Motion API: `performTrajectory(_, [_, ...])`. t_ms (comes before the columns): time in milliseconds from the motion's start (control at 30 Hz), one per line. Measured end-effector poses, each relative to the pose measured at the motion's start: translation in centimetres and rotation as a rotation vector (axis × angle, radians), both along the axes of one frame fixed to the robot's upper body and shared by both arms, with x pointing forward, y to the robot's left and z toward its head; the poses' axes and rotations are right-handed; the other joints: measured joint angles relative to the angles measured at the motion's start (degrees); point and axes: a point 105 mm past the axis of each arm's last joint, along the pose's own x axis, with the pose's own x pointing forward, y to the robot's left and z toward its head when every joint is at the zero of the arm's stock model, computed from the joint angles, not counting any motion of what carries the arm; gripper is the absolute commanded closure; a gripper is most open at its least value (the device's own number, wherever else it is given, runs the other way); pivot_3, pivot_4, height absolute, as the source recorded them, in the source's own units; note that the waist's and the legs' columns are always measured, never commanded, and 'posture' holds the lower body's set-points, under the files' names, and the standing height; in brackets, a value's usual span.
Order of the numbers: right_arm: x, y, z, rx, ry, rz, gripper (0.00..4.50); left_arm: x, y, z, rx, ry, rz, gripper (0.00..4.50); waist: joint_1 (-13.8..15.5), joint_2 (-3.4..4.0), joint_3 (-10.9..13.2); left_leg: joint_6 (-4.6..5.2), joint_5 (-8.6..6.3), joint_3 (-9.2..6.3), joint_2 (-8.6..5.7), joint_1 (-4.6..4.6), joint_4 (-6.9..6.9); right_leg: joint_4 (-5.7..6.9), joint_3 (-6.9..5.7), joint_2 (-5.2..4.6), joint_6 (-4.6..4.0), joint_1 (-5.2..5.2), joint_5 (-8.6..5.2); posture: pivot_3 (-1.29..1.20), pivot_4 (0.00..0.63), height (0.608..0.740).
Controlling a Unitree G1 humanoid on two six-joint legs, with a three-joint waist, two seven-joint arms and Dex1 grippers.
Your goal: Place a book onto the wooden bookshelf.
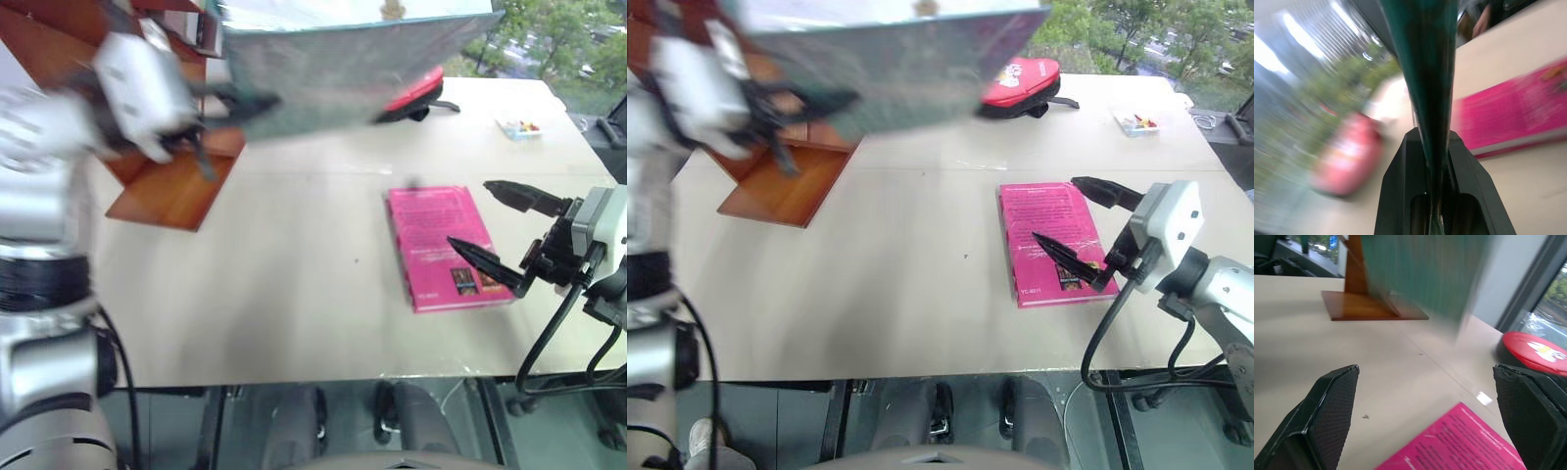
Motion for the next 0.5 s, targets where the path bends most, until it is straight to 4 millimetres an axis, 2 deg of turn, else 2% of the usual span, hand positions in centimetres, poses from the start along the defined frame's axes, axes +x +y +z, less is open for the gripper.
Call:
performTrajectory(100, [0.5,0.2,0.2,0.015,-0.005,0.018,0.00,0.4,3.7,-0.3,0.138,0.010,0.135,4.49,-0.09,0.05,0.08,-0.01,0.01,0.05,0.02,-0.02,0.02,0.03,0.00,0.04,0.03,-0.05,-0.01,0.00,0.150,0.740])
performTrajectory(133, [0.7,0.1,0.3,0.019,-0.008,0.021,0.00,0.5,6.0,-0.6,0.203,0.043,0.222,4.49,-0.14,0.04,0.12,0.00,0.00,0.05,0.01,-0.02,0.02,0.03,-0.01,0.07,0.03,-0.06,-0.01,0.00,0.150,0.740])
performTrajectory(200, [1.0,0.1,0.4,0.023,-0.014,0.021,0.00,0.6,9.0,-1.1,0.292,0.085,0.348,4.49,-0.09,0.04,0.16,0.00,0.00,0.04,0.03,-0.03,0.02,0.01,-0.02,0.08,0.03,-0.06,-0.02,0.00,0.150,0.740])
performTrajectory(267, [1.5,0.3,0.4,0.031,-0.014,0.035,0.00,0.8,13.3,-0.8,0.395,0.096,0.553,4.49,0.18,-0.03,0.21,0.06,-0.04,-0.01,0.03,-0.10,0.03,-0.02,-0.10,0.05,0.04,-0.06,-0.03,0.00,0.150,0.740])
performTrajectory(400, [1.6,1.1,0.4,0.031,-0.019,0.065,0.00,1.3,16.2,0.2,0.493,0.037,0.714,4.49,1.06,-0.09,0.22,0.44,-0.27,-0.01,-0.02,-0.22,0.19,0.00,-0.13,-0.10,-0.09,-0.04,-0.16,0.00,0.150,0.740])
performTrajectory(500, [1.6,1.5,0.4,0.026,-0.020,0.084,0.00,2.5,15.8,-0.4,0.576,0.033,0.708,4.49,1.55,-0.08,0.23,0.50,-0.31,0.03,-0.01,-0.23,0.36,0.10,-0.10,-0.12,-0.08,-0.03,-0.20,0.00,0.150,0.740])
